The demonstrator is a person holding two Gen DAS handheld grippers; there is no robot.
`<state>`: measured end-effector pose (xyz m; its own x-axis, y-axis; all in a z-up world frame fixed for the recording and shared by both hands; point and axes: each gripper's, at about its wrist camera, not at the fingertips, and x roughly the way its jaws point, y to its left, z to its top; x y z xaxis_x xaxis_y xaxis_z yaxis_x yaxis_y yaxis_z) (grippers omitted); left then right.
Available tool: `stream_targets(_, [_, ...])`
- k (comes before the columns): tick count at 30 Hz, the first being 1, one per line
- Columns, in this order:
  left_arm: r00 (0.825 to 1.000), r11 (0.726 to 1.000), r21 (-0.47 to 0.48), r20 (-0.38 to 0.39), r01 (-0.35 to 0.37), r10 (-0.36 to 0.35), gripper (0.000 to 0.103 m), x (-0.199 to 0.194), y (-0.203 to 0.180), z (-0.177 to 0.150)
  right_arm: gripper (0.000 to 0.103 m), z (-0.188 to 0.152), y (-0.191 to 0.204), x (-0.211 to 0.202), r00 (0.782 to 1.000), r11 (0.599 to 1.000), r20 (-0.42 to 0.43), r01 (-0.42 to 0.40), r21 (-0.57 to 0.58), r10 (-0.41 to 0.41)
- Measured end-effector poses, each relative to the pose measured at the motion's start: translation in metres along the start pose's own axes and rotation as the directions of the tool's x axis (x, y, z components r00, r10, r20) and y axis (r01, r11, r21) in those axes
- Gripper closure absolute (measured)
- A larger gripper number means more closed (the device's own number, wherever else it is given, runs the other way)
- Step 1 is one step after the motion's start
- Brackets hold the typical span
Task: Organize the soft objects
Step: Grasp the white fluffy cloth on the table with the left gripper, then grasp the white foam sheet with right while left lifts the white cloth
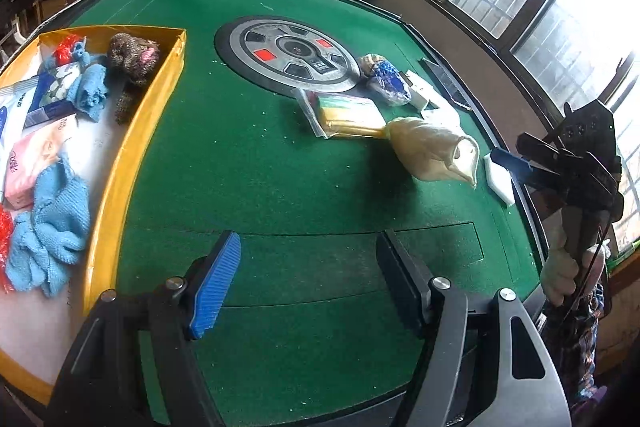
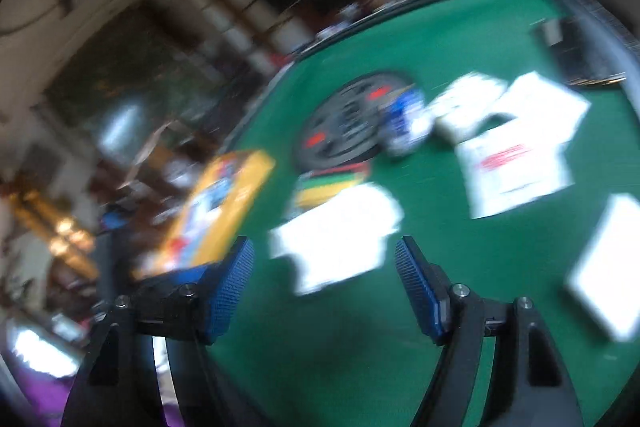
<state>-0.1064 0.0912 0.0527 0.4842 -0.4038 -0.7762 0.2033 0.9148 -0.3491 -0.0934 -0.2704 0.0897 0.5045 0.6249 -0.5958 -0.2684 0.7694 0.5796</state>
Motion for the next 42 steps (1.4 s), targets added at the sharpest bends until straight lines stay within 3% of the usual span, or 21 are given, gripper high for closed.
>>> stream_targets(2, [1.000, 1.000, 0.015, -0.003, 0.002, -0.002, 0.033, 0.001, -0.006, -0.001, 0.035, -0.002, -0.019, -0.019, 0.992, 0.993, 0.059, 0.107, 0.050, -0.109])
stream_targets(4, [1.000, 1.000, 0.021, 0.001, 0.006, -0.007, 0.033, 0.000, -0.009, 0.001, 0.035, -0.006, -0.031, -0.031, 0.982, 0.984, 0.095, 0.155, 0.087, -0.163])
stream_targets(12, [0.998, 0.994, 0.081, 0.011, 0.068, -0.069, 0.033, 0.015, -0.046, 0.023, 0.034, -0.018, -0.054, -0.051, 0.968, 0.964, 0.133, 0.187, 0.190, -0.214])
stream_targets(17, [1.000, 0.985, 0.169, 0.022, 0.018, -0.022, 0.034, 0.051, -0.078, 0.040, 0.034, -0.009, -0.069, -0.064, 0.949, 0.946, 0.152, 0.242, 0.214, -0.277])
stream_targets(25, [0.997, 0.959, 0.281, -0.049, -0.045, 0.061, 0.034, 0.118, -0.124, 0.048, 0.034, -0.013, -0.089, -0.083, 0.921, 0.916, 0.163, 0.308, 0.256, -0.355])
stream_targets(26, [0.996, 0.955, 0.291, -0.051, -0.053, 0.071, 0.037, 0.123, -0.128, 0.048, 0.034, -0.012, -0.092, -0.083, 0.915, 0.909, 0.160, 0.323, 0.265, -0.371])
stream_targets(27, [0.995, 0.951, 0.304, -0.054, -0.058, 0.078, 0.052, 0.128, -0.131, 0.048, 0.034, -0.012, -0.094, -0.081, 0.906, 0.897, 0.152, 0.347, 0.273, -0.396])
stream_targets(28, [0.995, 0.947, 0.315, -0.055, -0.060, 0.081, 0.060, 0.130, -0.133, 0.047, 0.034, -0.011, -0.096, -0.080, 0.895, 0.886, 0.144, 0.373, 0.277, -0.422])
stream_targets(29, [0.996, 0.946, 0.319, -0.044, -0.057, 0.074, 0.067, 0.128, -0.133, 0.046, 0.034, -0.010, -0.097, -0.078, 0.887, 0.877, 0.137, 0.393, 0.276, -0.440])
stream_targets(34, [0.999, 0.963, 0.269, -0.049, 0.025, -0.012, 0.068, 0.107, -0.119, 0.050, 0.033, -0.001, -0.107, -0.062, 0.852, 0.825, 0.073, 0.475, 0.307, -0.518])
stream_targets(38, [0.997, 0.971, 0.227, -0.027, 0.075, -0.071, 0.068, 0.083, -0.106, 0.048, 0.032, 0.006, -0.116, -0.041, 0.844, 0.795, 0.014, 0.500, 0.343, -0.536])
stream_targets(39, [0.996, 0.972, 0.219, -0.021, 0.088, -0.085, 0.068, 0.078, -0.104, 0.048, 0.029, 0.008, -0.113, -0.038, 0.826, 0.783, 0.024, 0.525, 0.334, -0.564])
stream_targets(42, [0.991, 0.973, 0.188, -0.003, 0.133, -0.135, 0.068, 0.058, -0.096, 0.043, 0.023, 0.011, -0.108, -0.026, 0.798, 0.756, 0.003, 0.570, 0.321, -0.602])
